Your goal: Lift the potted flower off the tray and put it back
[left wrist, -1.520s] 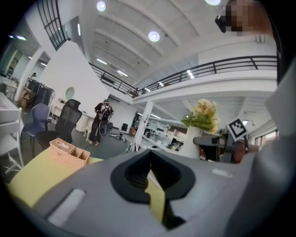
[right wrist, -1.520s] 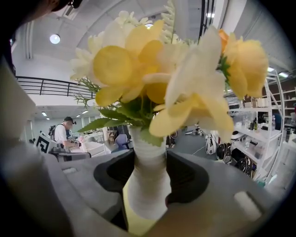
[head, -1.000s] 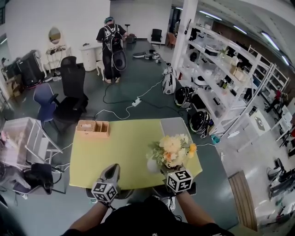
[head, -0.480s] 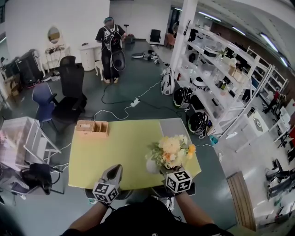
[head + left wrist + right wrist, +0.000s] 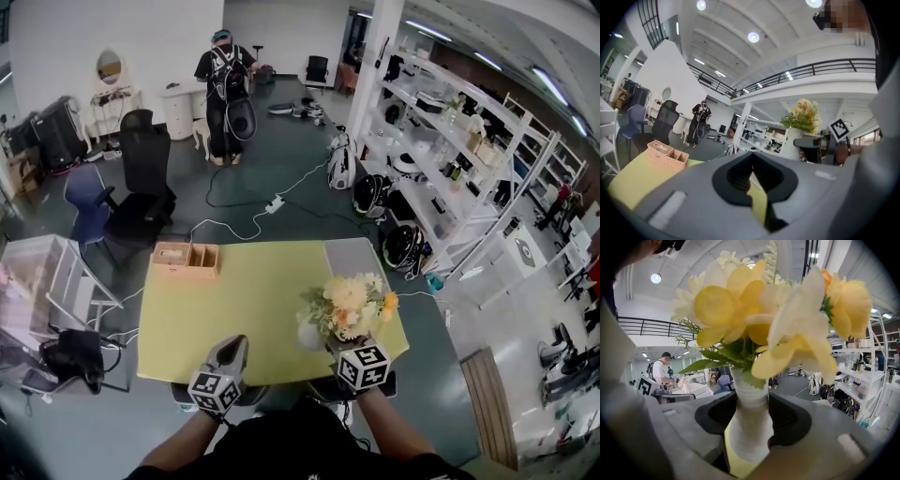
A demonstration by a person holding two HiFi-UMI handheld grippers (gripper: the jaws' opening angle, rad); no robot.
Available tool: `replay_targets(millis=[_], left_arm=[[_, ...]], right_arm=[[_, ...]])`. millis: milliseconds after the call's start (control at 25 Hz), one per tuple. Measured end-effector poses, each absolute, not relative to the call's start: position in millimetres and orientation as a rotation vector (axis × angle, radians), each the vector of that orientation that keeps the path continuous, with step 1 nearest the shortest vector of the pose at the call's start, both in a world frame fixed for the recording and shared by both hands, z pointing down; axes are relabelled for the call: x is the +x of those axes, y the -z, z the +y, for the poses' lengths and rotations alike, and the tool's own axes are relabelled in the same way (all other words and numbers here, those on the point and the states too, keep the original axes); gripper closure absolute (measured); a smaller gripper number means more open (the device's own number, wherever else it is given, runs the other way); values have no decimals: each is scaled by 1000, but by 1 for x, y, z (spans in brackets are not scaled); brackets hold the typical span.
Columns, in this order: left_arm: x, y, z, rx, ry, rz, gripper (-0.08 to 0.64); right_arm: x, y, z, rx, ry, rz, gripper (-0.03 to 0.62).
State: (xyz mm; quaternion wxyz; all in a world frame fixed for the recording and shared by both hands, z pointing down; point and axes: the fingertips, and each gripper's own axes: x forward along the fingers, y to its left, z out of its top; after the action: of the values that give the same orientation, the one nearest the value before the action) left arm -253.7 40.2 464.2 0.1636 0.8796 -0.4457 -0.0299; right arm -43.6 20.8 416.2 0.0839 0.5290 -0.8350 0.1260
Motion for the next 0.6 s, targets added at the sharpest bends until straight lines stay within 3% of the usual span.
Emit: replay_targets(millis=[600], left_arm=[[-198, -495, 12, 2416, 19, -1282, 552]], right_arm=[[33, -431, -45, 1616, -394, -2460, 373]])
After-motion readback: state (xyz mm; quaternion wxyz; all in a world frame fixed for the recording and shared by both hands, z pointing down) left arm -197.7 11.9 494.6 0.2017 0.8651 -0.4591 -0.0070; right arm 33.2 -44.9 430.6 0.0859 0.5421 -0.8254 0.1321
